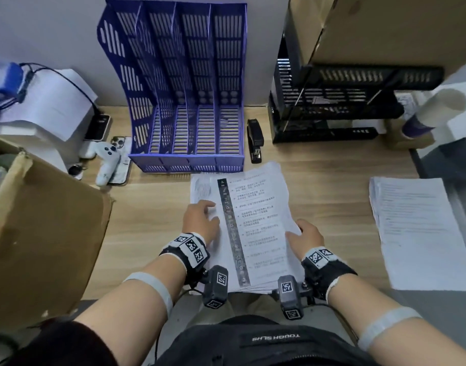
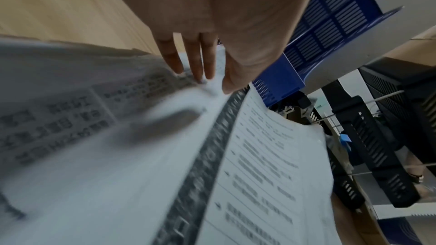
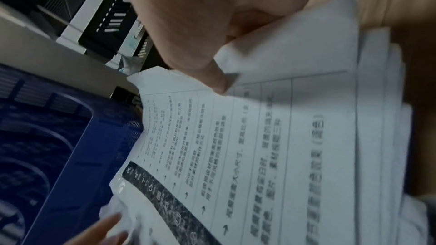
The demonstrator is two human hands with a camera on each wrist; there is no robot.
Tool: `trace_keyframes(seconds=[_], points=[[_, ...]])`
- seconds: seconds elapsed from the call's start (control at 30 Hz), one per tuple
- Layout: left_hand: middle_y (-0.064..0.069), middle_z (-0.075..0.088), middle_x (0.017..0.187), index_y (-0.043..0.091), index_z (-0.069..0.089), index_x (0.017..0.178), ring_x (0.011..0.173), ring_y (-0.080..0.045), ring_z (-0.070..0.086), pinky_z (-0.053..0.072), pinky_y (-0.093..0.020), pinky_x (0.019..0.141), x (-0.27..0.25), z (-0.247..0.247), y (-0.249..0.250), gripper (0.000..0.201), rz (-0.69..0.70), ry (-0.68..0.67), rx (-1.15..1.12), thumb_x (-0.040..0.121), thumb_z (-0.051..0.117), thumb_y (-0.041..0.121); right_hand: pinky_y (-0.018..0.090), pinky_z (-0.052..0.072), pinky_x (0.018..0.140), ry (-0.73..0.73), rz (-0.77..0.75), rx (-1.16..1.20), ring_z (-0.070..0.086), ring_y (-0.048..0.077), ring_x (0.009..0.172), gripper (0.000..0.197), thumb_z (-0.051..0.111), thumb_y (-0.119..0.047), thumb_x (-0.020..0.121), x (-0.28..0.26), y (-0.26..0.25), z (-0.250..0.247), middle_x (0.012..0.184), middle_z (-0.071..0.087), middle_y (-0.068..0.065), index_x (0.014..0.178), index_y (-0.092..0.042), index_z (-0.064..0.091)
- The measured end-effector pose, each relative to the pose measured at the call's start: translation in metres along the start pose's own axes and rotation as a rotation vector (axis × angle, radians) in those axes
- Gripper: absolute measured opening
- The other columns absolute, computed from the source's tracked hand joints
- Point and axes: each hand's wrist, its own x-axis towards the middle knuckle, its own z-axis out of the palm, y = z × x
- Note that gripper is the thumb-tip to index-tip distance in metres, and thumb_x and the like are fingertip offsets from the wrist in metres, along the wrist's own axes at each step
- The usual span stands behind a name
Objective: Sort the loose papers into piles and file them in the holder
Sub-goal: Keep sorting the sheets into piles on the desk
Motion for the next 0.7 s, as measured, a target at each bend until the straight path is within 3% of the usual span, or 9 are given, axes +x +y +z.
trace_keyframes(seconds=[0.07,0.13,0.2,0.27,0.37,0.43,0.53,0.6,0.7], points=[[-0.012,0.058,0.121,0.015,0.054,0.130,0.111,-0.029,0.059,0.048,-0.041,0.102,0.005,-0.002,0.001,0.052,-0.017,0.032,0.044,0.080,0.070,0.015,0.032,0.051,0.077,0.016,0.034,0.033,0.062,0.027,0.086,0.019,0.052,-0.015,0.090,0.002,0.006,-0.007,0.098,0.067,0.005,0.107,-0.016,0.062],[-0.010,0.059,0.123,0.012,0.044,0.140,0.113,-0.028,0.058,0.046,-0.039,0.104,0.006,-0.001,0.007,0.062,-0.068,-0.042,-0.047,0.084,0.069,0.016,0.037,0.052,0.087,-0.018,0.036,0.061,0.062,0.029,0.096,0.025,0.051,-0.015,0.091,0.001,0.010,-0.011,0.109,0.067,0.007,0.115,-0.014,0.058],[-0.003,0.064,0.101,0.011,0.038,0.144,0.098,-0.024,0.062,0.048,-0.036,0.100,0.006,0.006,0.016,0.063,-0.102,-0.153,-0.109,0.088,0.065,0.017,0.038,0.051,0.090,-0.067,0.043,0.092,0.060,0.027,0.102,0.032,0.052,-0.016,0.091,-0.001,0.013,-0.011,0.118,0.064,0.008,0.123,-0.014,0.053],[0.004,0.058,0.074,0.010,0.037,0.145,0.074,-0.018,0.058,0.052,-0.035,0.090,0.004,0.016,0.023,0.060,-0.092,-0.253,-0.112,0.090,0.059,0.017,0.033,0.046,0.088,-0.117,0.061,0.126,0.057,0.024,0.103,0.039,0.052,-0.016,0.091,-0.006,0.014,-0.013,0.122,0.061,0.006,0.130,-0.015,0.047],[0.002,0.059,0.074,0.010,0.037,0.146,0.075,-0.019,0.062,0.056,-0.036,0.086,0.003,0.033,0.034,0.061,-0.055,-0.294,-0.082,0.090,0.062,0.016,0.029,0.042,0.087,-0.142,0.084,0.133,0.054,0.020,0.104,0.043,0.050,-0.011,0.091,-0.008,0.020,-0.020,0.128,0.060,0.005,0.134,-0.014,0.048],[-0.005,0.067,0.090,0.012,0.047,0.141,0.085,-0.022,0.067,0.057,-0.039,0.087,0.001,0.045,0.045,0.052,-0.008,-0.358,-0.090,0.091,0.063,0.015,0.028,0.041,0.087,-0.083,0.087,0.120,0.053,0.019,0.102,0.044,0.045,-0.007,0.092,-0.007,0.027,-0.035,0.130,0.060,0.005,0.135,-0.015,0.049],[-0.008,0.071,0.103,0.014,0.063,0.125,0.083,-0.019,0.067,0.057,-0.025,0.067,-0.007,0.062,0.063,0.032,0.096,-0.468,-0.089,0.093,0.061,0.016,0.028,0.040,0.086,0.083,0.127,0.073,0.055,0.026,0.103,0.044,0.042,-0.004,0.091,-0.005,0.040,-0.069,0.129,0.060,0.008,0.133,-0.015,0.049],[-0.010,0.071,0.102,0.014,0.065,0.119,0.077,-0.020,0.067,0.058,-0.030,0.066,-0.010,0.072,0.073,0.026,0.097,-0.481,-0.144,0.093,0.061,0.016,0.028,0.041,0.090,0.201,0.170,0.028,0.055,0.033,0.113,0.049,0.042,-0.003,0.089,-0.002,0.051,-0.092,0.129,0.057,0.010,0.136,-0.016,0.046],[-0.011,0.068,0.091,0.014,0.066,0.112,0.070,-0.020,0.065,0.058,-0.037,0.070,-0.008,0.078,0.080,0.020,0.070,-0.409,-0.187,0.092,0.060,0.015,0.045,0.044,0.099,0.397,0.233,-0.013,0.051,0.036,0.116,0.054,0.049,-0.009,0.083,0.004,0.063,-0.111,0.131,0.053,0.013,0.135,-0.022,0.043]])
